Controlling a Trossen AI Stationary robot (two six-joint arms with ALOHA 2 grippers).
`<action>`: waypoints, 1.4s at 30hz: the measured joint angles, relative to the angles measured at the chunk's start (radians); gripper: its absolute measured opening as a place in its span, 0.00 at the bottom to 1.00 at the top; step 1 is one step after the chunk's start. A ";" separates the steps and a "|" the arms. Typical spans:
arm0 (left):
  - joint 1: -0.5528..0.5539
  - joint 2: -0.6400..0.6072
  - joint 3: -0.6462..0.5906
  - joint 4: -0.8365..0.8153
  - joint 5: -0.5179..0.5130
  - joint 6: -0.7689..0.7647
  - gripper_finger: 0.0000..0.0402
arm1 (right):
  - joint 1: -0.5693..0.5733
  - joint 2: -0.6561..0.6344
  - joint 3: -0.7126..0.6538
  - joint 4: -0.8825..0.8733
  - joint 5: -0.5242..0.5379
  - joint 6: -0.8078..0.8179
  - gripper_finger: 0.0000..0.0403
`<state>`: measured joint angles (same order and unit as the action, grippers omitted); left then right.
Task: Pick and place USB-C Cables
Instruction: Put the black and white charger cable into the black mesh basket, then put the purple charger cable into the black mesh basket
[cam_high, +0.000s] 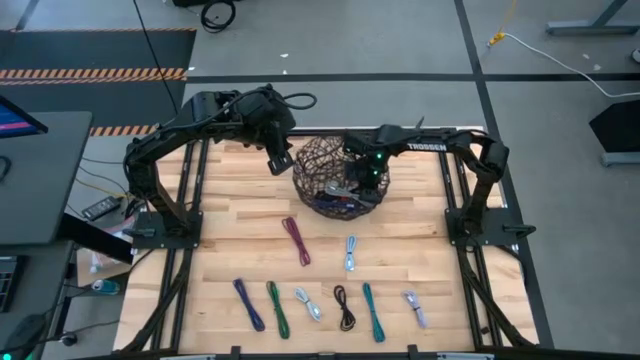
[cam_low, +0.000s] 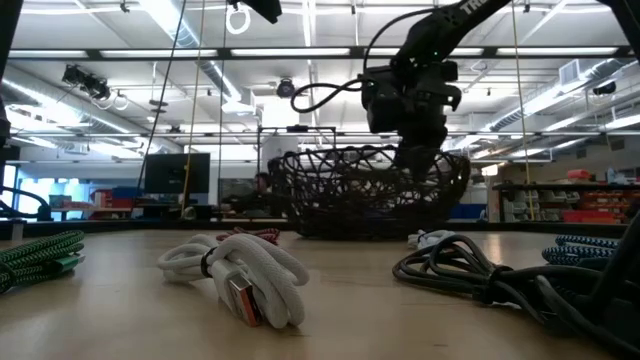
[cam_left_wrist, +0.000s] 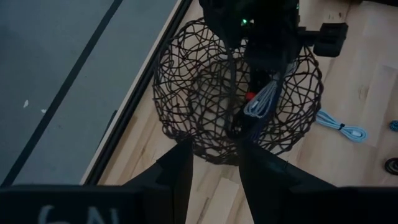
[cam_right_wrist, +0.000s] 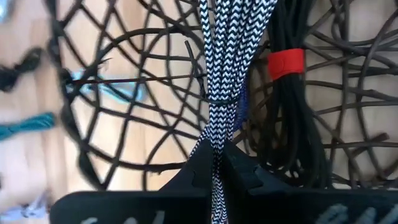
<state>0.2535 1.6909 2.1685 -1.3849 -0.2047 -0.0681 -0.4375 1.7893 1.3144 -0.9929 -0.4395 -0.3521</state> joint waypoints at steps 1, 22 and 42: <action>0.000 0.000 0.000 0.000 0.000 0.000 0.33 | 0.003 0.000 0.000 0.000 0.014 -0.007 0.04; 0.000 0.000 0.000 0.000 0.000 -0.008 0.33 | 0.012 0.008 0.131 0.053 0.088 -0.070 0.03; -0.008 0.000 0.000 -0.002 -0.001 -0.034 0.33 | 0.031 0.009 0.215 0.016 0.159 -0.013 0.29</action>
<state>0.2453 1.6909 2.1685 -1.3868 -0.2054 -0.1020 -0.4067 1.7985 1.5294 -0.9774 -0.2802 -0.3653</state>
